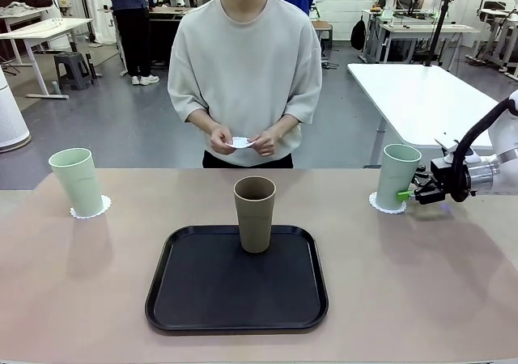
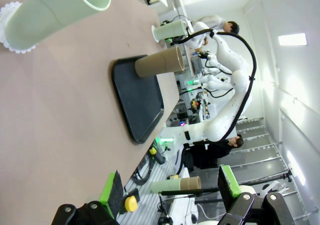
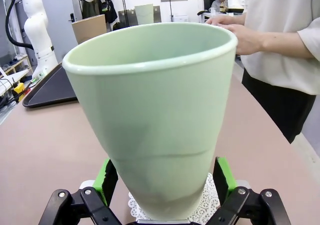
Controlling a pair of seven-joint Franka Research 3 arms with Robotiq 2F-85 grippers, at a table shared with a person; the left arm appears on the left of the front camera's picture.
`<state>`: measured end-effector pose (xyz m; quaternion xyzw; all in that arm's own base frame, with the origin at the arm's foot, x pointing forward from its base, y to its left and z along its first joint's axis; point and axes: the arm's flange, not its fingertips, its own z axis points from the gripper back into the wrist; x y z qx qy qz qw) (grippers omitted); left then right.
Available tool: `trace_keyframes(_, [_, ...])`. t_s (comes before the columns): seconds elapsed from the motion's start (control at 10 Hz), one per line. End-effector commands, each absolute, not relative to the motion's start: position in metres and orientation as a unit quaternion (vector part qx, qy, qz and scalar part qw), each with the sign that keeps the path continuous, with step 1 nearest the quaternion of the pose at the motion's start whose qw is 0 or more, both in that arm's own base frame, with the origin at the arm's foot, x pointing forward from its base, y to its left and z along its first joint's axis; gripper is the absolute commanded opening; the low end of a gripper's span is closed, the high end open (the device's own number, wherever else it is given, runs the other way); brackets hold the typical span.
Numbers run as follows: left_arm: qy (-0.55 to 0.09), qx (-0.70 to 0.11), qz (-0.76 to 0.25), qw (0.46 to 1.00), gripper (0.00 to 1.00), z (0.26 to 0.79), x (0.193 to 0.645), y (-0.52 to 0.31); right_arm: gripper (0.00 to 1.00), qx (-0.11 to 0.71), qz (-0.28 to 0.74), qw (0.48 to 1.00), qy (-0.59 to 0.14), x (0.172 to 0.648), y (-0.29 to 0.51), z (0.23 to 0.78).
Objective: Place coasters on the table and set cups on them.
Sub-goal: Take one Reusable plastic cup from the Flat Tray and place it on a coaster set by the human.
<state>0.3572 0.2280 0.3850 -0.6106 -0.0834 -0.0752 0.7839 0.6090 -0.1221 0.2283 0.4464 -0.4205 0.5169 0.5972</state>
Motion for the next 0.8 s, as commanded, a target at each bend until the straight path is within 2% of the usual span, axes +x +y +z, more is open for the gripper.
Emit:
trace_keyframes(0.0, [-0.083,-0.609,-0.071,0.786,1.00,0.387,0.356,0.229,1.00,0.449,0.507,0.607,-0.417,0.621,-0.128,0.230])
trace_keyframes(0.7, [-0.083,-0.609,-0.071,0.786,1.00,0.387,0.356,0.229,1.00,0.394,0.508,0.647,-0.410,0.619,-0.161,0.258])
